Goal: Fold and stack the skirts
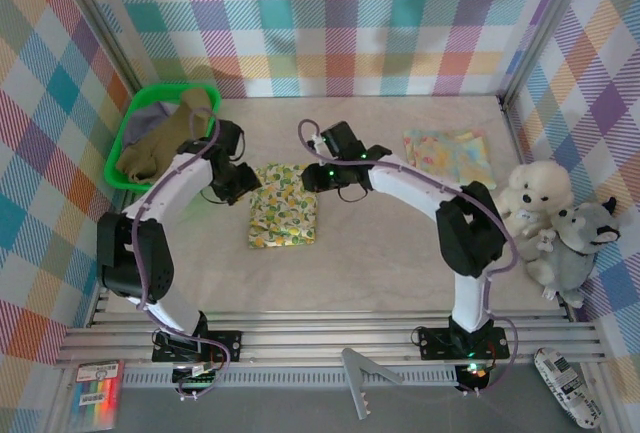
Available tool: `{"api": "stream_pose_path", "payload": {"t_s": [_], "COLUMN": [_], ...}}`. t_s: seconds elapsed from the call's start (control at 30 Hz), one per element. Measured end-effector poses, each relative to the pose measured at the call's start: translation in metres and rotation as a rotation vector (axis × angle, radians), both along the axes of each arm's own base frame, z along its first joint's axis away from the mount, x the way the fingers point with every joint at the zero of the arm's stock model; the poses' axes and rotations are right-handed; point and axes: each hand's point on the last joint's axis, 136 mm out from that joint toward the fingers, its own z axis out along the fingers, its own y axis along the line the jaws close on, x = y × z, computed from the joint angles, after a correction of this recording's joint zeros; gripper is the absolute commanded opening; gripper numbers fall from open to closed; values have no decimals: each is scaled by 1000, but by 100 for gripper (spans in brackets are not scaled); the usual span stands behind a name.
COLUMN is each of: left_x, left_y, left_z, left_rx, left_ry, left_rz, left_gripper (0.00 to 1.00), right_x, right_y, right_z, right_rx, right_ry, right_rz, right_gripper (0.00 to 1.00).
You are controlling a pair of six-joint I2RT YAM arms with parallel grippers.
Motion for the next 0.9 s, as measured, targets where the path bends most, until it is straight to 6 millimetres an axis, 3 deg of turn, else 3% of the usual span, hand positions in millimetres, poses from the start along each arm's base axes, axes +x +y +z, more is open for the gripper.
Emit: {"api": "stream_pose_path", "payload": {"t_s": [0.1, 0.2, 0.33, 0.47, 0.67, 0.9], "left_x": [0, -5, -43, -46, -45, -38], "left_y": [-34, -55, -41, -42, -42, -42], "left_z": [-13, -44, -100, -101, -101, -100], "left_rx": [-47, -80, -52, -89, -88, -13], "left_ry": [21, 62, 194, 161, 142, 165], "left_rz": [-57, -64, 3, 27, -6, -162], "left_gripper": [35, 33, 32, 32, 32, 32], "right_x": [33, 52, 62, 65, 42, -11], "right_y": [-3, 7, 18, 29, 16, -32], "right_z": [-24, -48, -71, -86, -103, -107], "right_rx": [-44, -77, -111, -121, -125, -92], "right_ry": [16, 34, 78, 134, 244, 404], "right_rz": [-56, -63, -57, -43, -85, -251], "right_gripper": [10, 7, 6, 5, 2, 3]}}
